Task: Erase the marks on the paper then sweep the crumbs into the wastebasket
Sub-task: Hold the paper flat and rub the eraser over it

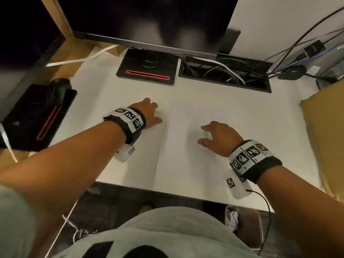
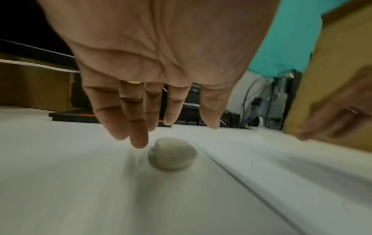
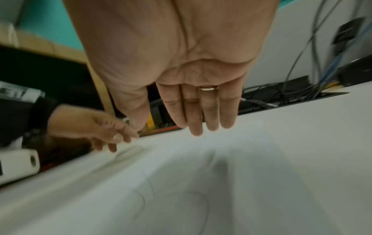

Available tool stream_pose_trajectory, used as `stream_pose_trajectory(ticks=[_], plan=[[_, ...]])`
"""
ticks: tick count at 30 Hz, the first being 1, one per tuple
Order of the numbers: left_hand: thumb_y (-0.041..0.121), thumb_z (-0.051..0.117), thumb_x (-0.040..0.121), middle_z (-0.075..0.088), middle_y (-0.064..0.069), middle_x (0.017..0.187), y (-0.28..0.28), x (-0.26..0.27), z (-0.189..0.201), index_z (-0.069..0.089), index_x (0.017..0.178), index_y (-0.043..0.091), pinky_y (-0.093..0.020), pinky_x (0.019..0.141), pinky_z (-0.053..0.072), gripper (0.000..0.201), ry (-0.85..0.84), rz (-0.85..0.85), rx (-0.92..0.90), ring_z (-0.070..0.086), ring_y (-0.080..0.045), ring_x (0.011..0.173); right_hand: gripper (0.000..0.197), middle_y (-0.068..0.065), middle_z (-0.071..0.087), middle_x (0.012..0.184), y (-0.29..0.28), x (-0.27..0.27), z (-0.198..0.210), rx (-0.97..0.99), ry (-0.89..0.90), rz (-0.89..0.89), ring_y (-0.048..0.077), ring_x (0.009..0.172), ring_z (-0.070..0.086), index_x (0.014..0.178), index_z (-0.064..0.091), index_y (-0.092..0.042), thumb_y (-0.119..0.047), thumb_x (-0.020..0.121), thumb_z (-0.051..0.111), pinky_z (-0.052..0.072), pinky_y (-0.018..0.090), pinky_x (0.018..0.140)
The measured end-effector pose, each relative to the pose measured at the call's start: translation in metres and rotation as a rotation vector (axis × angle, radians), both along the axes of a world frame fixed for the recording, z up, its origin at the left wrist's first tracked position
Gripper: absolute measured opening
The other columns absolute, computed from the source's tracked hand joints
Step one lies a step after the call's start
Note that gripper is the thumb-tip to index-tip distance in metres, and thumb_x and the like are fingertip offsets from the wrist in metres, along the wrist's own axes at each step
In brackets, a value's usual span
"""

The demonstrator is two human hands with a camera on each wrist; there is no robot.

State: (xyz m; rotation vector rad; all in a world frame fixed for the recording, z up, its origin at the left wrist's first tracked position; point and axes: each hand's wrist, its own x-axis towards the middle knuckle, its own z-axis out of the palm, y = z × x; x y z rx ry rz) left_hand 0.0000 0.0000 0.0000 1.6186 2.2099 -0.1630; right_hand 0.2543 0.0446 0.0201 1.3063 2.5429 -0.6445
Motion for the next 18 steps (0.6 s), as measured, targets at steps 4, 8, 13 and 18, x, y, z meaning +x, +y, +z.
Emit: stream_pose_trajectory(ticks=[4, 8, 13, 18], plan=[[0.051, 0.049, 0.09, 0.029, -0.009, 0.144, 0.003, 0.012, -0.005, 0.031, 0.142, 0.015, -0.041, 0.095, 0.043, 0.065, 0.083, -0.019, -0.075, 0.047, -0.033, 0.122, 0.073, 0.004, 0.022, 0.157, 0.008, -0.021, -0.017, -0.045, -0.129, 0.063, 0.021, 0.14, 0.032, 0.152, 0.024, -0.014, -0.046, 0.094, 0.053, 0.029, 0.03, 0.11], [0.042, 0.053, 0.091, 0.034, -0.011, 0.137, 0.006, 0.013, -0.005, 0.033, 0.138, 0.013, -0.04, 0.089, 0.044, 0.059, 0.088, -0.01, -0.067, 0.05, -0.034, 0.116, 0.084, 0.004, -0.006, 0.163, 0.022, -0.034, -0.035, -0.003, -0.178, 0.03, 0.022, 0.15, 0.003, 0.155, 0.006, -0.013, -0.052, 0.094, 0.049, 0.017, 0.038, 0.121], [0.035, 0.058, 0.088, 0.035, -0.012, 0.134, 0.007, 0.013, -0.004, 0.032, 0.138, 0.01, -0.039, 0.085, 0.045, 0.061, 0.065, 0.01, -0.072, 0.051, -0.035, 0.113, 0.089, 0.007, -0.008, 0.163, 0.029, -0.04, -0.042, -0.03, -0.228, -0.001, 0.028, 0.15, -0.004, 0.155, 0.002, -0.014, -0.055, 0.092, 0.05, 0.016, 0.048, 0.12], [0.035, 0.061, 0.084, 0.042, -0.009, 0.13, 0.011, 0.025, -0.002, 0.039, 0.136, 0.02, -0.036, 0.094, 0.041, 0.059, -0.099, 0.004, 0.035, 0.046, -0.03, 0.119, 0.097, 0.008, 0.0, 0.162, 0.022, -0.033, -0.036, -0.009, -0.219, 0.038, 0.029, 0.149, 0.006, 0.155, 0.004, -0.017, -0.058, 0.086, 0.058, 0.021, 0.047, 0.119]])
